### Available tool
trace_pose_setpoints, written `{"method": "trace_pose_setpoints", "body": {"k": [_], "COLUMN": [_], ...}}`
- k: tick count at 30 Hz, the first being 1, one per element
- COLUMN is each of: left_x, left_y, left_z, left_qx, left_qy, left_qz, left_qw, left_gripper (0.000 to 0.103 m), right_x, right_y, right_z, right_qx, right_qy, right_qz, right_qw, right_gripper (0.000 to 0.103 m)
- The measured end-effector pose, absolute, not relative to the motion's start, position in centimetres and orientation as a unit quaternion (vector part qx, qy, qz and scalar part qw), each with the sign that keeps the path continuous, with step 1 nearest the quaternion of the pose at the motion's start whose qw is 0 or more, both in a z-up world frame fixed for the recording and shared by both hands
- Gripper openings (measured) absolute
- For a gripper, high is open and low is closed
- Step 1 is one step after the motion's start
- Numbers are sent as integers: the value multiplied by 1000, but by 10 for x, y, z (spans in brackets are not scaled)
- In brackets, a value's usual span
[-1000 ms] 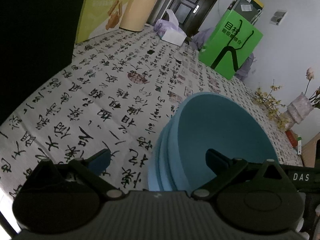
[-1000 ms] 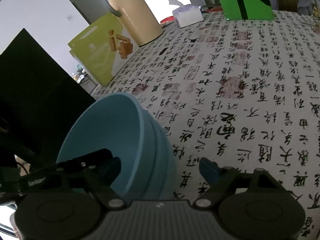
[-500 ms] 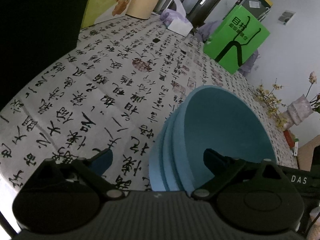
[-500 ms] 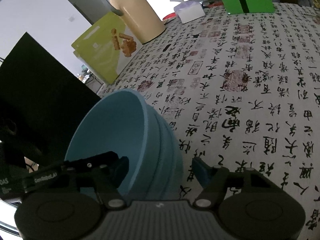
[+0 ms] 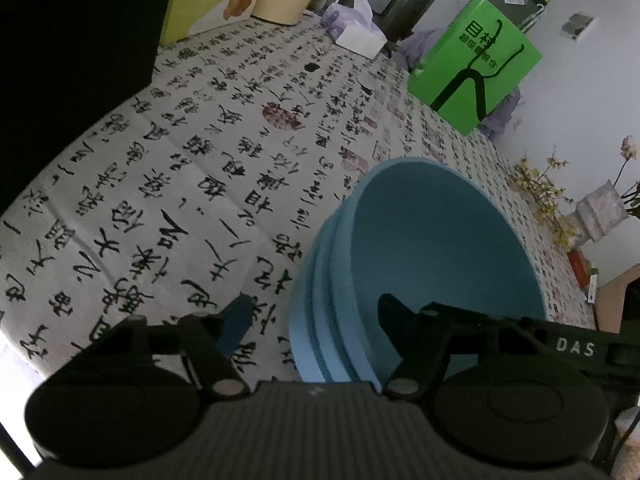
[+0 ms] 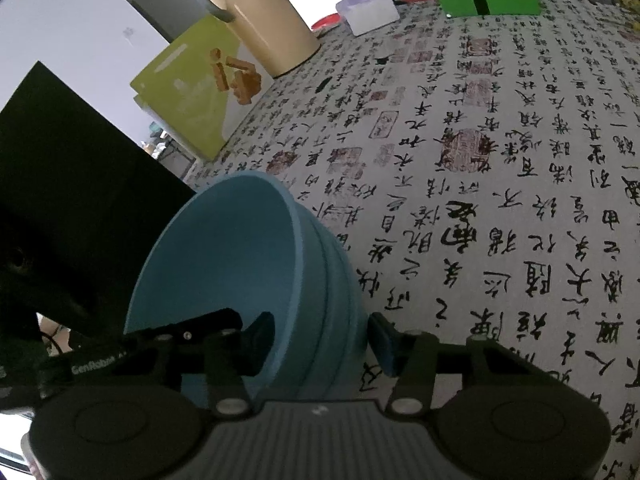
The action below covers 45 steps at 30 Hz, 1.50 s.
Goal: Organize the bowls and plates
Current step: 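Close both grippers on the rim of the stacked blue bowls, then lift the stack of three blue bowls off the table with both grippers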
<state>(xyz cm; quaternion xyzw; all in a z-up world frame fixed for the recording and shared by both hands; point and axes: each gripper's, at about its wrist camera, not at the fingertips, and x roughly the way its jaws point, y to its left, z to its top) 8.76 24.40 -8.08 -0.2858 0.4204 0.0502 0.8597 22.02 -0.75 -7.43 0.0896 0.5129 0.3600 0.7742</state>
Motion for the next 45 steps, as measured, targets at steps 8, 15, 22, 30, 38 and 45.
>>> {"method": "trace_pose_setpoints", "body": {"k": [8,15,22,30,38,45], "left_x": [94,97,98,98,100,100], "left_y": [239,237,236,237,237,236], "left_z": [-82,-82,-82,-82,-81,-81], "left_qx": [-286,-282,-282,-285,-292,-293], "left_qy": [431,433,432,435,440,440], "left_qz": [37,42,45,49,55,56], "left_qw": [855,856,855,853,847,847], "left_gripper": [49,50,50,50,49,49], "right_x": [222,227,228,228,227,227], "right_y": [-4,0,2,0,-2,-1], "right_z": [-76,-80,-81,-81,-81,-80], "right_qx": [89,85,78,79,84,84], "right_qy": [518,524,525,526,527,528], "right_qz": [357,356,352,347,345,344], "right_qw": [772,769,771,772,772,772], "right_gripper": [51,51,47,45,44,44]}}
